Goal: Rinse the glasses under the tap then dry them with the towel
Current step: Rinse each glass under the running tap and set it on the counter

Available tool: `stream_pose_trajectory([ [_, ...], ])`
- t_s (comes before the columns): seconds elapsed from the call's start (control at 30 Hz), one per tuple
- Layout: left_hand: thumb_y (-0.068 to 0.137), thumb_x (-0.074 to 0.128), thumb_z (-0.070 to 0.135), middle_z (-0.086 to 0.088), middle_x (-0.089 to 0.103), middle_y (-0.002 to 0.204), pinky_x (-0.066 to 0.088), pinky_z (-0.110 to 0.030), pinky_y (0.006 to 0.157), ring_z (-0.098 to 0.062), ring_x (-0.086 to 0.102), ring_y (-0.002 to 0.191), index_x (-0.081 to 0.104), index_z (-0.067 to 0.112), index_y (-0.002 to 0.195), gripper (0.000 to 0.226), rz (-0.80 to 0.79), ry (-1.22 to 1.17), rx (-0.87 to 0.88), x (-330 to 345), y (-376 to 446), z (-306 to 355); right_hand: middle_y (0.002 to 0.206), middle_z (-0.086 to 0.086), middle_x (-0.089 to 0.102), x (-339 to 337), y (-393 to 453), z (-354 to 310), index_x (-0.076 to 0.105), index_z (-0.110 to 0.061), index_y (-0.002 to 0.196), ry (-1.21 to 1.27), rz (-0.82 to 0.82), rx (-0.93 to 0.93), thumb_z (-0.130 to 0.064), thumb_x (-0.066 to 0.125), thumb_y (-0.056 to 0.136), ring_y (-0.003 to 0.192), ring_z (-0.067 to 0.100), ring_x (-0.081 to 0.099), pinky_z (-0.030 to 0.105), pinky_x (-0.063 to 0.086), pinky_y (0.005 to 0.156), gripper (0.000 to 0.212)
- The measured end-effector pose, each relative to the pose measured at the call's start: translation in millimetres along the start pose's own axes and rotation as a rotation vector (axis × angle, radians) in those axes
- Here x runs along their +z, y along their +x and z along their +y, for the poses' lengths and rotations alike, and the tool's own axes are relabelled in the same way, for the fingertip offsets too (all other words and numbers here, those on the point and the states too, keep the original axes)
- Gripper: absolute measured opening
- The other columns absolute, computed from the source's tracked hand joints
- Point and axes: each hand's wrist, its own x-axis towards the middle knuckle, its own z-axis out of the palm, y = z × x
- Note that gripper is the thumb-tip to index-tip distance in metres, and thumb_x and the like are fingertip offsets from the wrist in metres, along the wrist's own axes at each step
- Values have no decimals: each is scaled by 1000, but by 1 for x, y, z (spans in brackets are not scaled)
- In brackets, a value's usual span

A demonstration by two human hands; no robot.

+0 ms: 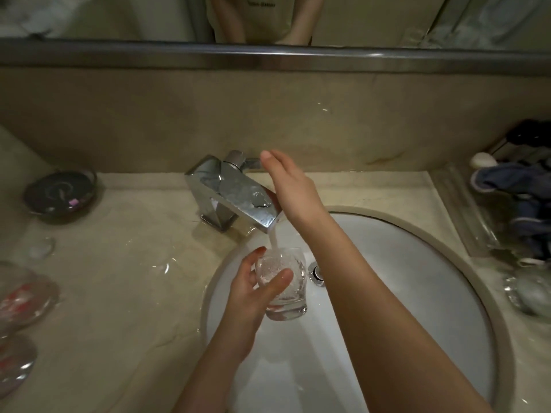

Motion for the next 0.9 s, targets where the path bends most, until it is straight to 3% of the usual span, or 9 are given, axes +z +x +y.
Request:
stream_pose_trajectory([
  [0.13,58,90,30,-9,71,111,57,-43,84,-28,70,97,56,31,118,69,16,-11,15,1,2,2,130,-6,57,4,-11,8,50,-26,137,33,29,-14,-48,49,97,121,17,55,39,40,108,46],
  [0.2,59,77,31,-8,71,111,56,-43,84,-28,70,96,55,31,118,62,19,-25,30,0,3,3,127,-7,57,6,-15,11,49,-28,137,29,25,-20,-47,49,97,122,16,54,38,40,108,45],
  [0.3,60,75,32,-4,71,108,56,-42,84,-27,71,96,54,28,123,66,26,-26,42,-1,4,7,130,-9,55,3,-18,13,48,-30,138,117,16,-10,-46,48,98,117,8,55,30,41,105,44],
  [0.4,66,74,30,-7,70,114,55,-53,89,-29,71,98,54,22,128,66,34,-36,43,-3,0,12,134,-15,55,-2,-31,32,55,-31,128,274,81,54,-53,48,94,119,2,50,30,37,106,41],
  [0.5,71,74,29,-11,69,115,54,-61,86,-32,71,98,54,13,130,65,55,-52,42,-4,-6,13,133,-14,57,-1,-58,69,56,-30,128,366,184,206,-57,55,80,124,7,50,34,41,103,55],
  [0.57,72,78,34,-12,70,112,56,-59,83,-29,72,94,55,10,128,65,68,-19,24,-6,-8,12,128,-8,59,1,-76,87,54,-26,131,368,135,330,-49,61,88,120,16,56,30,48,89,49],
  [0.67,67,83,51,-15,72,108,58,-52,83,-29,74,89,59,8,124,75,29,48,-96,-7,-10,11,102,-1,71,3,-91,97,65,-19,111,382,37,467,-47,55,93,99,26,70,32,56,76,35],
  [0.77,80,70,53,-19,74,97,58,-49,83,-33,73,89,68,6,108,55,-75,68,-297,-11,-11,13,112,7,68,3,-91,101,61,-17,115,221,19,654,-62,53,88,92,24,70,36,60,73,53],
  [0.9,83,67,53,-20,74,99,60,-43,76,-32,73,87,65,6,117,59,-189,27,-454,-10,-16,15,119,14,61,-3,-96,96,52,-14,129,204,29,789,-62,57,86,86,29,70,32,59,54,64],
])
